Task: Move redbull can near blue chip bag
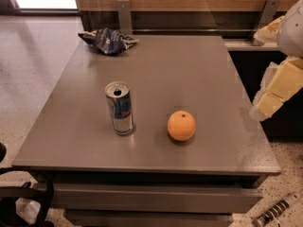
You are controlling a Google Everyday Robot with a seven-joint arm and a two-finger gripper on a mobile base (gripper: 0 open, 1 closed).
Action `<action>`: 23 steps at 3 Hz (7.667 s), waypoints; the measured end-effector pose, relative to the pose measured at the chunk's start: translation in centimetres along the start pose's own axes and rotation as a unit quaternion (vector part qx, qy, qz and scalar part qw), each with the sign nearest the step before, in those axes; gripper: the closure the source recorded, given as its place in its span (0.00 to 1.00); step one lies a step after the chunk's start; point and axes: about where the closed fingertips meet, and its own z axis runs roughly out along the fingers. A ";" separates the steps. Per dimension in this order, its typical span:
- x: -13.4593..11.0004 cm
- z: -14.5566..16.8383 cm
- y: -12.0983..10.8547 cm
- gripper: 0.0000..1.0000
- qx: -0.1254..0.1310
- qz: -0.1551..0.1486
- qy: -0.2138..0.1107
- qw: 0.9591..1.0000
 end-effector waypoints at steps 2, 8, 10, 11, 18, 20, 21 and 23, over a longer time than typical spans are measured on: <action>-3.8 4.5 1.4 0.00 -0.032 0.048 -0.182 0.982; -17.6 12.9 4.7 0.00 -0.046 0.039 -0.472 0.879; -20.3 16.9 7.5 0.08 -0.073 0.049 -0.504 0.859; -20.5 16.8 7.6 0.32 -0.075 0.050 -0.504 0.859; -17.6 12.8 -4.2 1.00 -0.028 0.164 -0.454 0.876; -14.4 13.2 -16.0 1.00 0.031 0.156 -0.436 0.886; -14.2 15.2 -20.0 1.00 0.053 0.135 -0.448 0.882; -17.3 20.5 -26.6 1.00 0.056 0.121 -0.462 0.877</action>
Offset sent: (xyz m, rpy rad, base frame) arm 0.0214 0.0980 -0.0394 0.7670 -0.0994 0.0459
